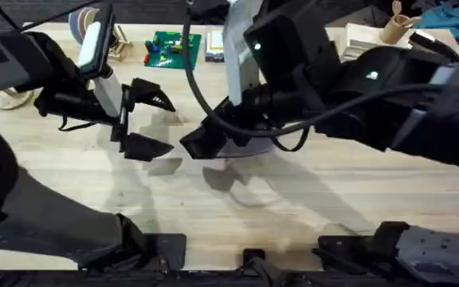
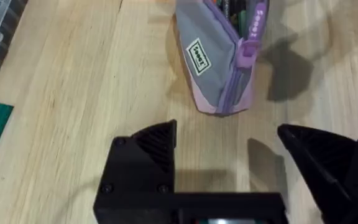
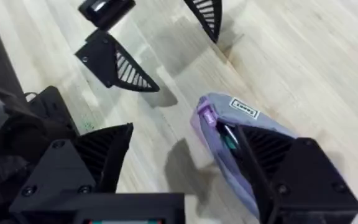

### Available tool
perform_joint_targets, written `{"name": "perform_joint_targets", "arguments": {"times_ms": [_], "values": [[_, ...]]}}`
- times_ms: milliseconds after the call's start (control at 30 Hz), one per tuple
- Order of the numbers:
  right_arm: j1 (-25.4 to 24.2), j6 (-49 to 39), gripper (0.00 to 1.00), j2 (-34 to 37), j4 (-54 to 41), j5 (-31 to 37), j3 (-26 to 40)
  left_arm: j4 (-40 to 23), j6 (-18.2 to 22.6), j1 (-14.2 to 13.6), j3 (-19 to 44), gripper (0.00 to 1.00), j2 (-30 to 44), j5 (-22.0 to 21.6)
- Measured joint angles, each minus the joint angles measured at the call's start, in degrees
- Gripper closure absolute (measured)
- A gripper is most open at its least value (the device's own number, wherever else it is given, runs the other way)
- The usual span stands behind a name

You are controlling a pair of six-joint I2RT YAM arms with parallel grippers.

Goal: Unzip the bag, pick up the pens from the table one at a time and place them inside, then zip the bag closed.

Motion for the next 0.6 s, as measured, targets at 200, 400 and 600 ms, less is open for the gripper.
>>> {"name": "perform_joint_targets", "arguments": {"times_ms": [200,400,600], "values": [[0.0,4.4,0.004,1.4,0.1,0.2,0.0,0.0,0.0,0.0,0.0,0.007,0.0,0.0],[0.0,8.7,0.004,2.4,0.9,0.3,0.0,0.0,0.0,0.0,0.0,0.007,0.0,0.0],[0.0,10.3,0.004,4.8,3.1,0.3,0.0,0.0,0.0,0.0,0.0,0.007,0.0,0.0]]}}
